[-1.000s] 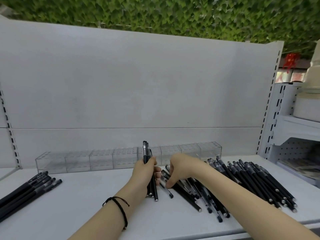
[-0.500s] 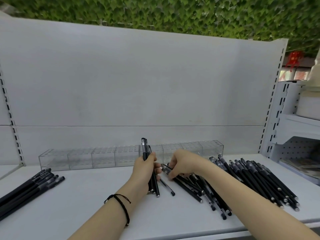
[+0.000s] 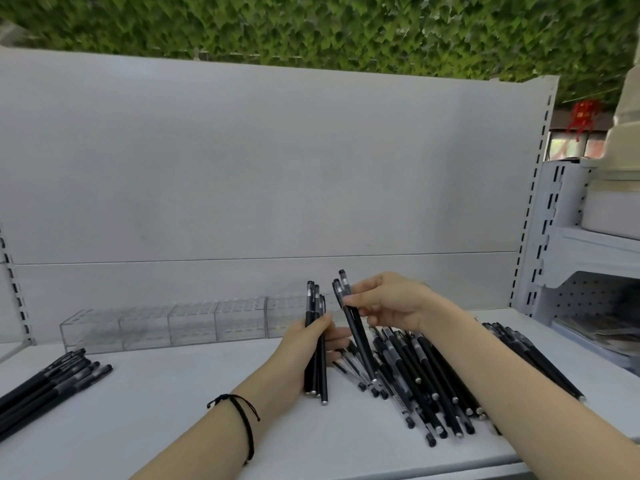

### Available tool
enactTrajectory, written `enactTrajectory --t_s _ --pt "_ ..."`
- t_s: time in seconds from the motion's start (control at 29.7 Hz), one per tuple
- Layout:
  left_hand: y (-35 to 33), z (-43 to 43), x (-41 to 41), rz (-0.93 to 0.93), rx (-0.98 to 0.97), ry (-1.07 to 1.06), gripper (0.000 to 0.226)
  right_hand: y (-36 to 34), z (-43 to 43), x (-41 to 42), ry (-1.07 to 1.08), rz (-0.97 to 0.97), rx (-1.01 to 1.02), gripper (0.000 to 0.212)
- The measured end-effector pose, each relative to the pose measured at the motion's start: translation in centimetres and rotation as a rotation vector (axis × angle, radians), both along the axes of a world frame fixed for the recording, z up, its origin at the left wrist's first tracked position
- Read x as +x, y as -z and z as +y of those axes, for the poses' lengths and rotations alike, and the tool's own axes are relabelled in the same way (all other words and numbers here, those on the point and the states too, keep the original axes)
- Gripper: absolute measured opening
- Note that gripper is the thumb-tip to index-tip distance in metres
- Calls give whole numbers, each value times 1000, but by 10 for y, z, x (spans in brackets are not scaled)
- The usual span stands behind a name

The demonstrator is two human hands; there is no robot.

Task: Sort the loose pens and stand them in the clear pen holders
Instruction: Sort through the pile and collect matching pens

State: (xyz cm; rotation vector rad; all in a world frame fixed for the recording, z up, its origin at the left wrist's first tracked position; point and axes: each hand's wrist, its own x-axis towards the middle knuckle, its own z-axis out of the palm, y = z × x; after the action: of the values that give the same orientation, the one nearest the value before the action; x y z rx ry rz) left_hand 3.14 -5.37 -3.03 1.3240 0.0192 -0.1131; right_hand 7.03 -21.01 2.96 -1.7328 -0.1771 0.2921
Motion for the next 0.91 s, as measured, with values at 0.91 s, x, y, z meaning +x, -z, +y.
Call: enactTrajectory --t_s 0.91 --pt "4 -38 15 -64 -126 251 36 -2 -78 -6 -62 -345 -801 36"
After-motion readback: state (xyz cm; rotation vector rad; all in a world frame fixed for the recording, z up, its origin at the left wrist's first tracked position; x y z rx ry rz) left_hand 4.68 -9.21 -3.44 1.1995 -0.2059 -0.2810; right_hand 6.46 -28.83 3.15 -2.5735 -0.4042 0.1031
